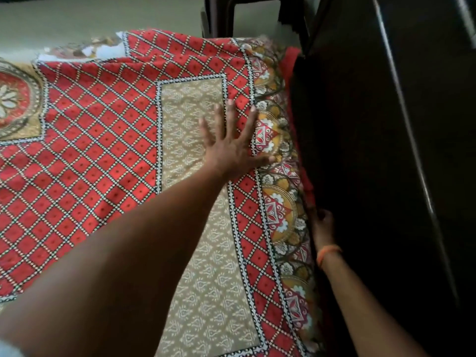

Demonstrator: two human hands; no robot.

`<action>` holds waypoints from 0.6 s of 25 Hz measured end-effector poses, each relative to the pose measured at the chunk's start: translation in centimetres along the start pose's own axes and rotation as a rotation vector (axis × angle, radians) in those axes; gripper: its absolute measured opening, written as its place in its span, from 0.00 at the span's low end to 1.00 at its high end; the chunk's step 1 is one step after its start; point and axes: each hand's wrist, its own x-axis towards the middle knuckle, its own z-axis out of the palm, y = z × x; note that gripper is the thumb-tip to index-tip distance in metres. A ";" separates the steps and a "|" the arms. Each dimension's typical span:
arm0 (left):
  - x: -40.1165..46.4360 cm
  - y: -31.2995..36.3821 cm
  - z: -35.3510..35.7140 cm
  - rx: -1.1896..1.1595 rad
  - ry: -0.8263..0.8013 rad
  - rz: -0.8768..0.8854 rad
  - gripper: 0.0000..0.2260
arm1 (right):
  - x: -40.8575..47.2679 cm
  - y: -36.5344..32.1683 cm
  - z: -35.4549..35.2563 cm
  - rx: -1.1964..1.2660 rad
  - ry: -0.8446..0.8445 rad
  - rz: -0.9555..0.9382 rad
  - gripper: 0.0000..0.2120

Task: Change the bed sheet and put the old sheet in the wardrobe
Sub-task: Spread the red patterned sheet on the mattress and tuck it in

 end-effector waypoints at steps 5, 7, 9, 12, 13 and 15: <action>-4.5 3.2 1.5 -0.085 0.157 -0.051 0.34 | -1.9 2.3 -1.4 -0.246 -0.141 0.030 0.14; -7.8 5.5 2.9 -0.101 0.166 -0.054 0.31 | -1.0 1.2 -2.1 -0.590 0.009 -0.080 0.15; -12.0 7.9 4.6 -0.060 0.135 0.023 0.33 | -0.7 1.2 -2.5 -0.694 0.105 -0.109 0.16; -19.6 10.8 7.2 -0.017 0.077 0.236 0.33 | -2.2 3.0 -2.3 -0.620 0.073 -0.085 0.19; -22.0 11.4 8.0 -0.010 0.048 0.323 0.31 | -3.0 3.7 -2.5 -0.521 0.048 -0.086 0.19; -26.2 12.5 9.2 0.013 -0.007 0.505 0.28 | -5.5 5.9 -4.5 -0.435 0.027 -0.119 0.15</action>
